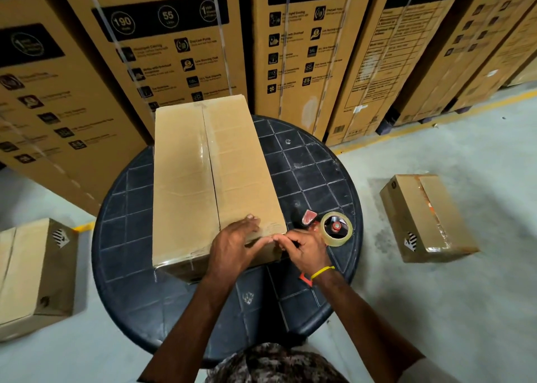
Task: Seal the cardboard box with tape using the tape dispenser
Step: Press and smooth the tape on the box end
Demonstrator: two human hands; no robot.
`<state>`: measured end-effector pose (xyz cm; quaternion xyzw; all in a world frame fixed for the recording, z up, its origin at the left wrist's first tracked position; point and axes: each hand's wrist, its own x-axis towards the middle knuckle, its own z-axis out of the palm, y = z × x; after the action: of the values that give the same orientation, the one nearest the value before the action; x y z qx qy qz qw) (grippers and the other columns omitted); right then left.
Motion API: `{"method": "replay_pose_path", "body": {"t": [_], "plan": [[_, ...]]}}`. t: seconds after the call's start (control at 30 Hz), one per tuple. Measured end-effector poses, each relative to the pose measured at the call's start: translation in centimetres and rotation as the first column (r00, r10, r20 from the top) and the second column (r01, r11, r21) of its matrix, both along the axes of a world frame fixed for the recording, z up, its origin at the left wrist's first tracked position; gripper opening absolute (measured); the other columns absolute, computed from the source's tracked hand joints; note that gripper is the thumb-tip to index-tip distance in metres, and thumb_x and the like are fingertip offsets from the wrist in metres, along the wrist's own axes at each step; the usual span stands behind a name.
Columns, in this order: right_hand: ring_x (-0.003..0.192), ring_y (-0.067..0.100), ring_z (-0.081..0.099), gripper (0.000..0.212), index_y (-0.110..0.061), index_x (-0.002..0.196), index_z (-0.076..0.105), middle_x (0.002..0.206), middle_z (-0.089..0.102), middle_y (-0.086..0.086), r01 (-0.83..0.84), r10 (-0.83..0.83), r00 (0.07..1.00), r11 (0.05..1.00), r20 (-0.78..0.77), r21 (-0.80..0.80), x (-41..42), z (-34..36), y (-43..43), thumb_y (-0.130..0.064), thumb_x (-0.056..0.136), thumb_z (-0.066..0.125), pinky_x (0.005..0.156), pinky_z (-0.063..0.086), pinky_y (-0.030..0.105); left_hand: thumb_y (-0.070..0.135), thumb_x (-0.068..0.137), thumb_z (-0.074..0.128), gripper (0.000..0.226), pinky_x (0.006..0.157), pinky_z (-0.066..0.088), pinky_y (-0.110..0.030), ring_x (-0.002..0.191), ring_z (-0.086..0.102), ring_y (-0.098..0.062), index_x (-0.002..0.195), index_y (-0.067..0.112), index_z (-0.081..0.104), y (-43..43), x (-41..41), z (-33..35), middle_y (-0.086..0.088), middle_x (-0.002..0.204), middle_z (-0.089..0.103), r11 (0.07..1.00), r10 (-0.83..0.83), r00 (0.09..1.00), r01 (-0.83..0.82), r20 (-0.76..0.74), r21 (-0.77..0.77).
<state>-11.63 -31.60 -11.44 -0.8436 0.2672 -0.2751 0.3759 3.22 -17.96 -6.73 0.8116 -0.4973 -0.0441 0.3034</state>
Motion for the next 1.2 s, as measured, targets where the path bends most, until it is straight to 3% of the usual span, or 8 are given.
{"method": "replay_pose_path", "body": {"t": [0.1,0.23,0.47,0.53,0.63,0.87,1.07,1.2], "plan": [[0.062,0.008,0.065,0.006,-0.026,0.083,0.083,0.072,0.077,-0.006,0.021,-0.022,1.000,0.985,-0.002,-0.173,-0.3,0.2,0.1,-0.030,0.087,0.080,0.060,0.052,0.027,0.030,0.066,0.096,0.046,0.087,0.062,-0.040,0.105,0.074,-0.022,0.103,0.008,0.078,0.2,0.0,-0.8,-0.009,0.112,0.077,0.999,-0.030,0.999,0.030,0.030,0.013],[0.053,0.005,0.061,0.046,-0.022,0.069,0.077,0.063,0.071,-0.010,0.250,-0.249,0.968,0.962,-0.022,0.109,-0.2,0.7,-0.1,-0.067,0.064,0.083,0.060,0.053,0.028,0.031,0.065,0.096,0.054,0.086,0.062,-0.042,0.103,0.075,-0.025,0.110,0.007,0.077,0.2,0.2,-1.1,-0.012,0.112,0.077,0.999,-0.036,0.998,0.036,0.051,0.002],[0.102,0.008,0.069,0.093,-0.037,0.142,0.054,0.138,0.056,-0.012,-0.106,0.111,0.986,0.993,-0.128,0.049,-0.1,3.9,-3.0,-0.054,0.060,0.092,0.088,0.061,0.034,0.023,0.062,0.098,0.064,0.092,0.060,-0.040,0.109,0.073,-0.024,0.120,0.009,0.073,0.4,0.2,-0.8,-0.010,0.116,0.076,0.998,-0.037,0.998,0.034,0.053,0.046],[0.120,0.007,0.061,0.087,-0.041,0.139,0.057,0.147,0.047,-0.017,-0.196,0.186,0.960,0.980,-0.209,-0.027,0.6,4.4,-3.0,-0.065,0.061,0.086,0.104,0.054,0.045,0.013,0.059,0.097,0.069,0.097,0.055,-0.039,0.112,0.071,-0.026,0.123,0.009,0.072,0.6,-0.1,-0.4,-0.012,0.123,0.073,0.996,-0.049,0.996,0.044,0.070,0.072],[0.110,-0.002,0.060,0.070,-0.034,0.121,0.074,0.146,0.049,-0.019,-0.205,0.193,0.966,0.977,-0.175,-0.052,1.2,4.0,-2.3,-0.079,0.066,0.073,0.101,0.053,0.047,0.025,0.070,0.092,0.059,0.108,0.050,-0.038,0.125,0.064,-0.022,0.124,0.012,0.072,1.0,0.3,-0.1,-0.009,0.133,0.068,0.995,-0.054,0.998,0.053,0.010,0.081],[0.110,0.011,0.063,0.057,-0.024,0.120,0.076,0.145,0.052,-0.008,-0.213,0.214,0.972,0.977,-0.096,0.020,1.2,3.6,-1.9,-0.041,0.069,0.092,0.101,0.055,0.042,0.055,0.066,0.089,0.055,0.082,0.057,-0.038,0.092,0.066,-0.024,0.100,0.012,0.077,4.1,2.6,-0.4,-0.005,0.102,0.077,0.995,0.091,0.940,-0.103,0.330,0.019],[0.133,0.017,0.045,0.070,-0.038,0.111,0.069,0.145,0.052,-0.009,-0.163,0.076,0.950,0.948,-0.302,-0.274,3.6,5.1,0.7,-0.080,0.056,0.074,0.110,0.035,0.045,0.042,0.057,0.096,0.061,0.078,0.053,-0.037,0.088,0.062,-0.025,0.106,0.014,0.070,4.0,2.5,-0.7,-0.004,0.099,0.073,0.992,0.031,0.921,-0.075,0.389,0.100],[0.137,0.015,0.047,0.060,-0.037,0.121,0.069,0.142,0.059,-0.009,-0.332,0.252,0.917,0.912,-0.310,-0.241,6.7,4.7,3.1,-0.060,0.066,0.075,0.113,0.036,0.052,0.027,0.056,0.093,0.069,0.085,0.052,-0.035,0.101,0.063,-0.024,0.117,0.019,0.062,4.5,1.5,-0.4,-0.002,0.114,0.068,0.978,0.011,0.948,-0.077,0.318,0.196]]}}
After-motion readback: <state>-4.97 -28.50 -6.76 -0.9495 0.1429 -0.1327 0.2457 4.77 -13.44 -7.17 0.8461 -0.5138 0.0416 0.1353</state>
